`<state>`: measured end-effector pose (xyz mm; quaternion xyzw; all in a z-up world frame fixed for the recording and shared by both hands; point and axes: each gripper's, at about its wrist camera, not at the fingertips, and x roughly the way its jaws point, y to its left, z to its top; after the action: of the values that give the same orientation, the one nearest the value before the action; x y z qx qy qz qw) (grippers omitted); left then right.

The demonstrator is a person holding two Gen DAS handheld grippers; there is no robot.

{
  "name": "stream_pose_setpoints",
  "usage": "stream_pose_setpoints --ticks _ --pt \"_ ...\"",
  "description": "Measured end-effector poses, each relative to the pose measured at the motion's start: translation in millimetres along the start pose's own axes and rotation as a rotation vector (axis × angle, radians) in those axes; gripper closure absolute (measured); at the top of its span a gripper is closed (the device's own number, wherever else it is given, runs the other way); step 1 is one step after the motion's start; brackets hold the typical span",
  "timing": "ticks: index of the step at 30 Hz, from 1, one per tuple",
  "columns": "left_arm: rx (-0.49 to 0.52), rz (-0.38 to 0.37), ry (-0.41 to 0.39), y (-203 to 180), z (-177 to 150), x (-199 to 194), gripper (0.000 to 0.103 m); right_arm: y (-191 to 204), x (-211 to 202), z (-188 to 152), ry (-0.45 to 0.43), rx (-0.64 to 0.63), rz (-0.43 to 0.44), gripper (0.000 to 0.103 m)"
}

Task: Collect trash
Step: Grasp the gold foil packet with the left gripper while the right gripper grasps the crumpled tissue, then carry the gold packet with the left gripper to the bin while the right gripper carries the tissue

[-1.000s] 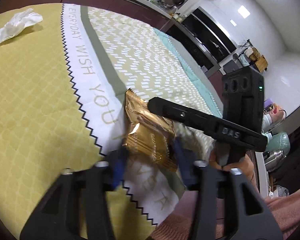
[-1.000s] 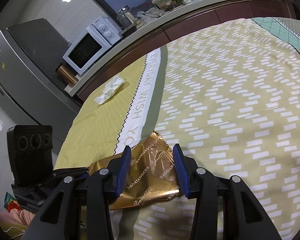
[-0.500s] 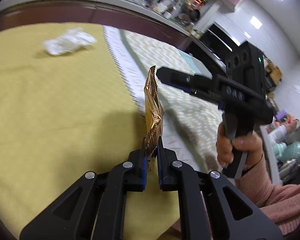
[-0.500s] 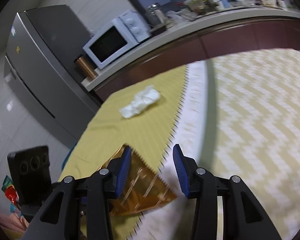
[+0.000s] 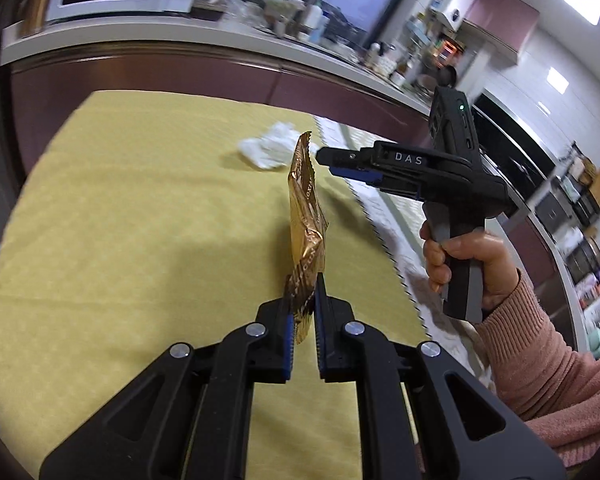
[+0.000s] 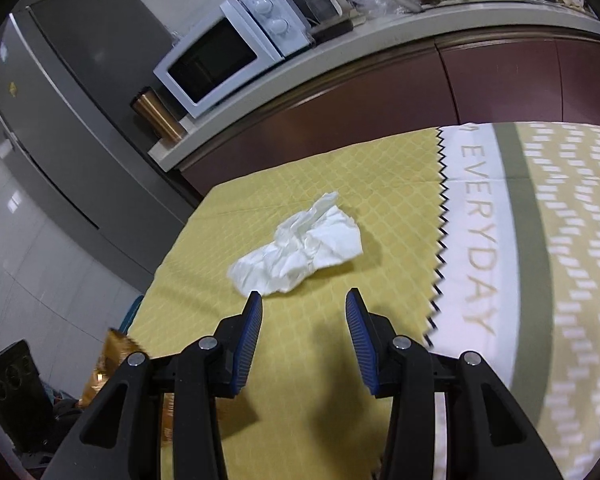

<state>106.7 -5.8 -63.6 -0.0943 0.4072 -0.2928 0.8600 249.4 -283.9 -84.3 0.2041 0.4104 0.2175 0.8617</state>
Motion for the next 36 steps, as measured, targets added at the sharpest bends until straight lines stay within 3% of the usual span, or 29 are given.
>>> stream_pose_setpoints --ticks 7,15,17,22,28,36 --pt "-0.044 0.053 -0.036 31.2 2.0 -20.7 0.094 1.4 22.1 10.2 0.018 0.013 -0.017 0.057" --pt "-0.065 0.098 -0.057 40.2 -3.4 -28.5 0.094 8.8 37.4 15.1 0.015 0.022 -0.03 0.057" --pt "-0.061 0.11 -0.06 39.2 -4.0 -28.8 0.094 8.5 38.1 15.7 0.011 0.029 -0.027 0.059" --pt "-0.07 0.132 -0.059 31.3 -6.2 -29.7 0.094 6.2 41.1 15.0 0.016 0.032 -0.022 0.086" --pt "-0.075 0.148 -0.062 31.9 -6.4 -30.8 0.094 4.9 35.8 14.4 -0.008 0.03 -0.013 0.092" --pt "-0.074 0.156 -0.075 34.7 -2.1 -31.6 0.094 14.9 16.8 6.6 -0.046 0.002 0.016 0.092"
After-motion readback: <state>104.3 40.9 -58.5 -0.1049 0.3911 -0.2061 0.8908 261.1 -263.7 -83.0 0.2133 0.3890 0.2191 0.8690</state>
